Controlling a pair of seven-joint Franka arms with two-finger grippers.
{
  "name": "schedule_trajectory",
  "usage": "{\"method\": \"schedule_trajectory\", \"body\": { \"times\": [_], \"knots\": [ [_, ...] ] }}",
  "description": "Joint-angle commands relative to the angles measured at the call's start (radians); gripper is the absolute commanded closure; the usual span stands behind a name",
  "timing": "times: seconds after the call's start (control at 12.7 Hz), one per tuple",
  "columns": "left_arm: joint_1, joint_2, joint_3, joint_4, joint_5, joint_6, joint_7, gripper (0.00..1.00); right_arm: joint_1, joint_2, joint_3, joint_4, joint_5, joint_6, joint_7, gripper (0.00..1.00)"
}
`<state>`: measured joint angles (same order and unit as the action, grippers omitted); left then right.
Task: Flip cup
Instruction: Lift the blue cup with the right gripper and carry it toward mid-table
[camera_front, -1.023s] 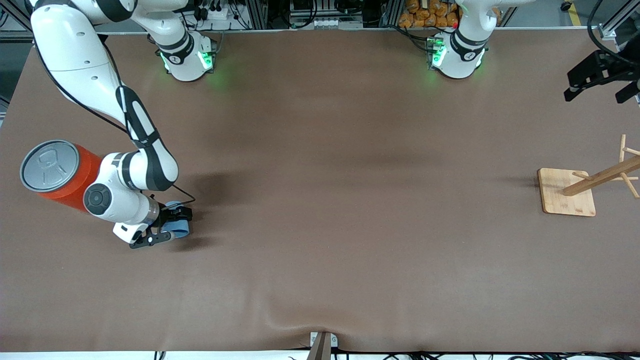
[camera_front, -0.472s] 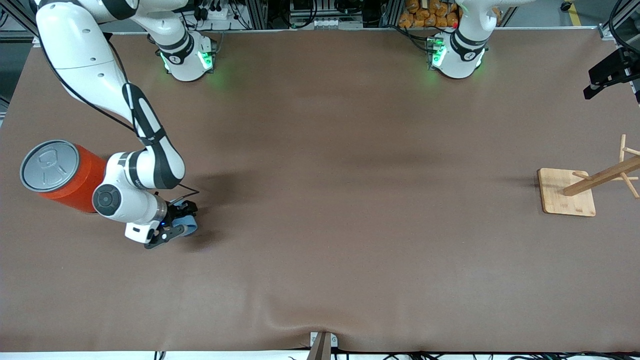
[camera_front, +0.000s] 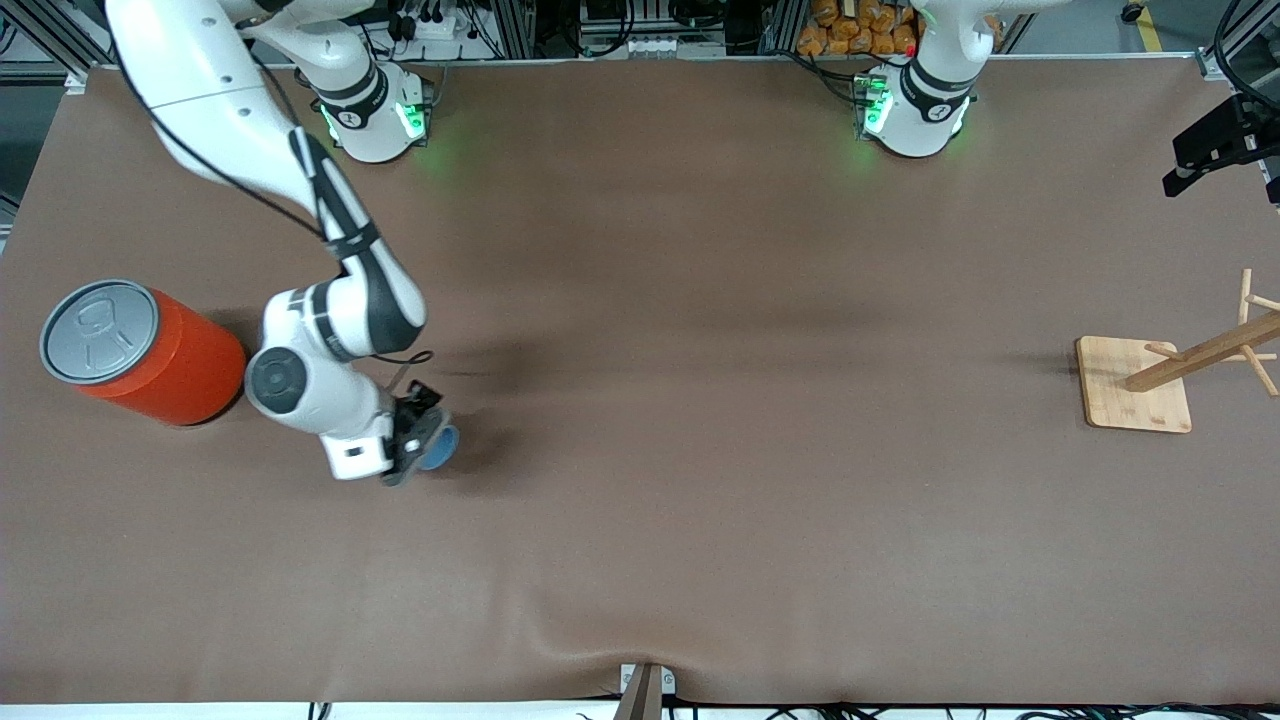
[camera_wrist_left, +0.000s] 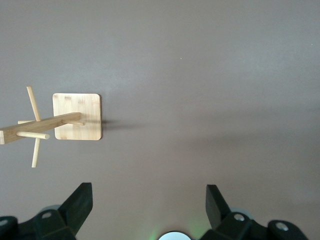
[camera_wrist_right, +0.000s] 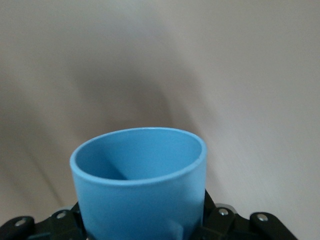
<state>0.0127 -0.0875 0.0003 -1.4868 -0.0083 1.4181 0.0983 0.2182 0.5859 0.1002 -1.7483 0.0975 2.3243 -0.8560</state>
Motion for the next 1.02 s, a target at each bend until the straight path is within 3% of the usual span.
{"method": "schedule_trajectory", "body": {
  "times": [0.0, 0.39, 0.79, 0.87, 0.94],
  "knots": [
    [0.004, -0.014, -0.005, -0.001, 0.002, -0.014, 0.018, 0.00, 0.045, -0.003, 0.087, 0.021, -0.005, 0.000, -0.089, 0.86],
    [0.004, -0.011, -0.025, 0.002, 0.004, -0.030, 0.001, 0.00, 0.266, 0.014, 0.088, -0.017, -0.012, 0.009, -0.094, 0.87],
    [0.006, -0.006, -0.017, -0.003, 0.004, -0.028, 0.015, 0.00, 0.340, 0.048, 0.088, -0.097, -0.012, 0.138, -0.089, 0.91],
    [0.006, -0.005, -0.017, -0.003, 0.004, -0.028, 0.015, 0.00, 0.340, 0.049, 0.087, -0.097, -0.012, 0.144, -0.089, 0.89],
    [0.006, -0.002, -0.017, -0.003, 0.004, -0.028, 0.015, 0.00, 0.340, 0.049, 0.088, -0.096, -0.012, 0.144, -0.089, 0.74]
  ]
}}
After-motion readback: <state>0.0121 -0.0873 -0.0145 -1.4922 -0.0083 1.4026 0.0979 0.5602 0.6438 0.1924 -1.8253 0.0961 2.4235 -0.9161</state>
